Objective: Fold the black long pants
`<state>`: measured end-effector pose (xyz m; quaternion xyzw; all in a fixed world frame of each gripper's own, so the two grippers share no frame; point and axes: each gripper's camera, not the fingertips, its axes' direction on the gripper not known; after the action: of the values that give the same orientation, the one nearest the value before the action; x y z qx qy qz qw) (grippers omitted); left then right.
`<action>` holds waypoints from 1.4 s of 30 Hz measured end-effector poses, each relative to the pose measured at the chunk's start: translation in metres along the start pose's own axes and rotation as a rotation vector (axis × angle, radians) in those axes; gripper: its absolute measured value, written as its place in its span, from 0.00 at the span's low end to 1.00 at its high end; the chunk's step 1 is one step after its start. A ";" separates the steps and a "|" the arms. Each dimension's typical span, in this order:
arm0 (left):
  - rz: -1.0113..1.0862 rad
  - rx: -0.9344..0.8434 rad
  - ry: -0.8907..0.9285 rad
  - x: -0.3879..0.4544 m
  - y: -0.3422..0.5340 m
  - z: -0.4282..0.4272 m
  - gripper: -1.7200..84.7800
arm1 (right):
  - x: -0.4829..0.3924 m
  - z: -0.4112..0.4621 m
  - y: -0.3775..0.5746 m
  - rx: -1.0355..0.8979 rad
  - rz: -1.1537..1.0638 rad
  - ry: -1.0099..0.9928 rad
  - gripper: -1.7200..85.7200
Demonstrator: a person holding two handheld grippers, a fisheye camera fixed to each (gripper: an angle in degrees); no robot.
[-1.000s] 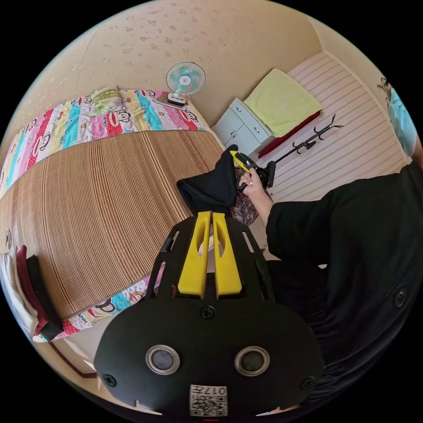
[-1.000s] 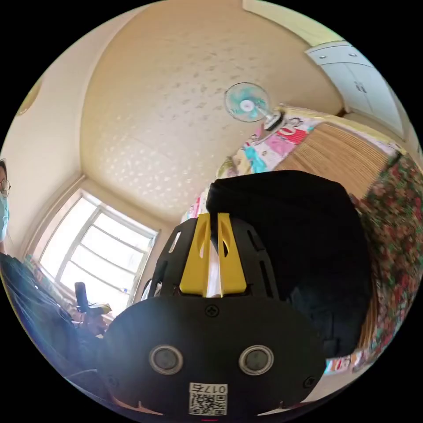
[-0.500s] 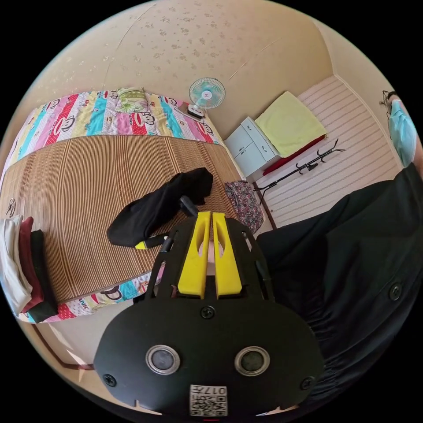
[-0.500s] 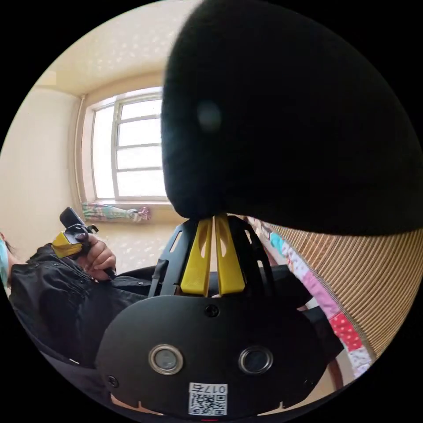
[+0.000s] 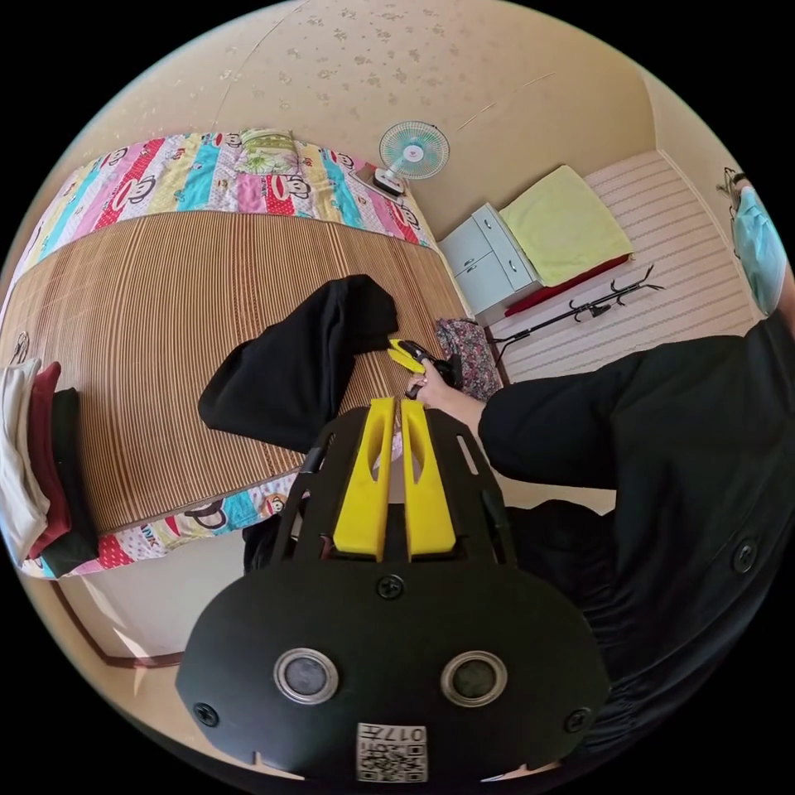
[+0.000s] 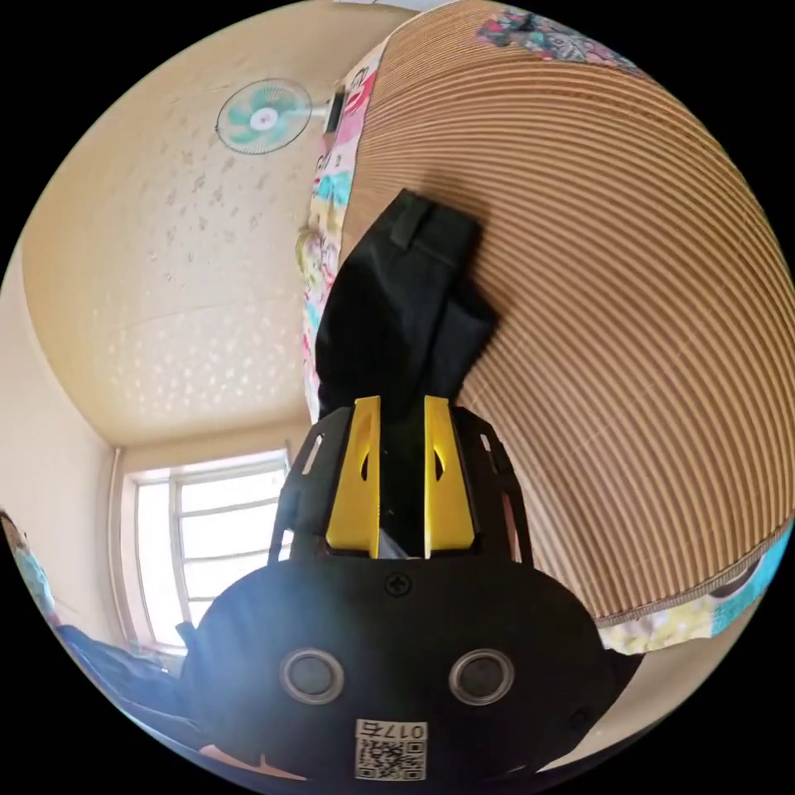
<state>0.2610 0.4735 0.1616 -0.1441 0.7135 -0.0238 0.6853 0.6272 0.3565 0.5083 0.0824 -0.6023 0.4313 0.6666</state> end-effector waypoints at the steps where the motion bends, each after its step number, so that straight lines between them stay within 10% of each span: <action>1: 0.000 -0.006 -0.001 0.003 0.002 0.004 0.01 | 0.003 0.002 0.001 0.015 0.018 0.011 0.14; 7: -0.009 -0.030 -0.029 0.024 0.014 0.014 0.02 | 0.020 0.031 0.036 0.142 0.107 0.019 0.12; 11: 0.034 -0.052 -0.061 0.043 0.020 0.013 0.02 | 0.055 0.039 0.053 0.145 0.191 -0.326 0.08; 25: 0.362 0.177 -0.261 0.124 -0.010 -0.067 0.09 | -0.200 -0.042 0.278 -0.381 -0.751 -0.819 0.06; 32: 0.373 0.321 -0.003 0.120 -0.050 -0.116 0.22 | -0.279 -0.068 0.425 -0.642 -0.947 -0.908 0.05; 42: 0.351 0.476 0.062 0.108 0.051 -0.288 0.07 | -0.317 -0.124 0.490 -0.341 -0.980 -1.019 0.05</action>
<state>-0.0336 0.4496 0.0626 0.1470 0.7224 -0.0757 0.6714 0.4186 0.5847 -0.0020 0.4284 -0.7907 -0.1084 0.4237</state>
